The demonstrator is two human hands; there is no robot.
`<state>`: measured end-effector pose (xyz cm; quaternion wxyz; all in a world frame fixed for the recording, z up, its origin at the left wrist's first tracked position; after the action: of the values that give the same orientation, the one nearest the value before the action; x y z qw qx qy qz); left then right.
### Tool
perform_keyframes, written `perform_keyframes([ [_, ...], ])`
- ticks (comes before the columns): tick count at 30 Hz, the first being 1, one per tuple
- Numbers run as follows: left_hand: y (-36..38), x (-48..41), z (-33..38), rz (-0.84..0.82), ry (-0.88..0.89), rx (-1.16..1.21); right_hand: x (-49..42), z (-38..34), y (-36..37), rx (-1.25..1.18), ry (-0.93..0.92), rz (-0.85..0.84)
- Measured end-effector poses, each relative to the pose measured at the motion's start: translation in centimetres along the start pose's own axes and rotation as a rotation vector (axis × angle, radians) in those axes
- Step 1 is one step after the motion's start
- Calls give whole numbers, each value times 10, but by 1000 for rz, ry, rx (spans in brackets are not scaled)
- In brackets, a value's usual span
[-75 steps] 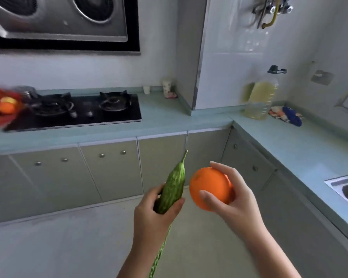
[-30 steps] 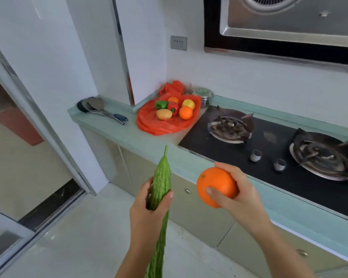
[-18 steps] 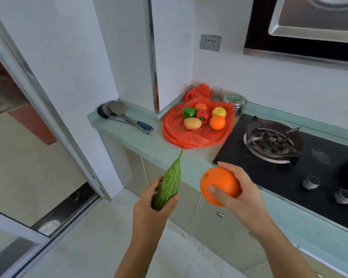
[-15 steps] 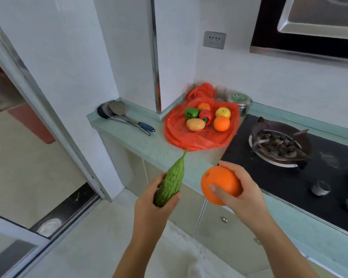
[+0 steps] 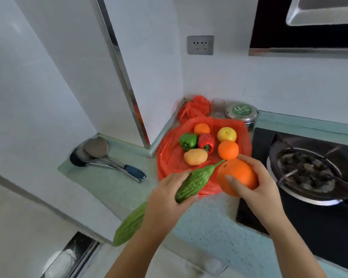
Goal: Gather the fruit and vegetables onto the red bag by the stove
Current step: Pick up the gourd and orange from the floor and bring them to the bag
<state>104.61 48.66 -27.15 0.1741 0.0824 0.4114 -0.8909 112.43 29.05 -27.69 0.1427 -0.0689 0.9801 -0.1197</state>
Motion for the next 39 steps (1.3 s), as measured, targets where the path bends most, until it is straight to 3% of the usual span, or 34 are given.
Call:
perform_keyframes([
  [6, 36, -63, -11, -52, 217, -156, -42, 24, -5, 46, 55, 89],
  [21, 150, -131, -41, -389, 396, -138, -49, 58, -22, 204, 274, 382],
  [30, 201, -148, -28, -490, 547, -221, -37, 64, -25, 234, 366, 512],
  [39, 237, -152, -18, -556, 558, -270, -31, 71, -21, 255, 408, 541],
])
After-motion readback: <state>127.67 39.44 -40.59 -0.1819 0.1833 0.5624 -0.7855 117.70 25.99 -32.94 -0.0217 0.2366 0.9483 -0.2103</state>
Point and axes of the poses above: each hand's wrist, its own x-axis away from the middle knuckle, its own y-axis out of the palm, z = x × y, the point moved 6 cm from there along -x, towards the middle knuckle, and after that the axes turned 7 degrees about -y, right-handed, at the moved point
